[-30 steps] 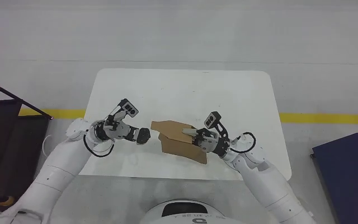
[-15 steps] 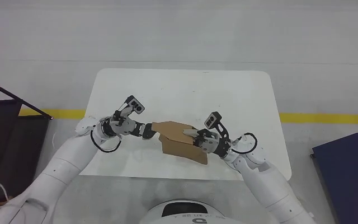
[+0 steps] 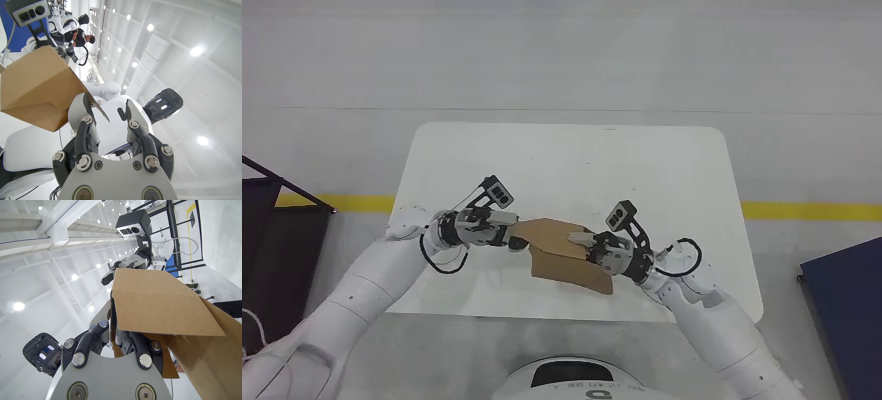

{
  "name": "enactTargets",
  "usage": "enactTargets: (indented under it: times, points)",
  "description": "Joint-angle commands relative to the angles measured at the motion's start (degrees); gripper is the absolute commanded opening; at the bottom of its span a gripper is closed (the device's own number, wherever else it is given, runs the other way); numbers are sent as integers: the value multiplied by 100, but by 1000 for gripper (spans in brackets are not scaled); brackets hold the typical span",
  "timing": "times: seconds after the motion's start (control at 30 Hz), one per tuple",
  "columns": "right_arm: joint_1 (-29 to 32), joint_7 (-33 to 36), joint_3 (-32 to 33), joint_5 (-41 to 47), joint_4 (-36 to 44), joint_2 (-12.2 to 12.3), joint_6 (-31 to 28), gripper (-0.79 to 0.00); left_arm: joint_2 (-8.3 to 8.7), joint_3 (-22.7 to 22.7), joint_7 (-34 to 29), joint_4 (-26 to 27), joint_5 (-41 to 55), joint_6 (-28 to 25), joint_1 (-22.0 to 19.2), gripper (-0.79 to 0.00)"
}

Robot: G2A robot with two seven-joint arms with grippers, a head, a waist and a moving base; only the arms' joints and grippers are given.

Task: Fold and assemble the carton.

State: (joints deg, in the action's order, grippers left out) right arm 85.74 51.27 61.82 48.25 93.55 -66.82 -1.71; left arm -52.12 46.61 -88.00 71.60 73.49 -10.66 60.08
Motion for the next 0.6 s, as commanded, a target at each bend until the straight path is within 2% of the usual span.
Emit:
enactTargets:
  times: [0.0,0.4,0.57]
  points:
    - [7,7,10,9,4,2,13,-785,-6,-100,0,-15,-45,-12,-45,-422]
    - [11,33,24,-2,13,2,59,-785,14,-577,0,-106,-122,-84,-281,-434]
    - [20,18,46,40,12,0,52,-785,85,-809,0,-94,-514,-216,-395,-416]
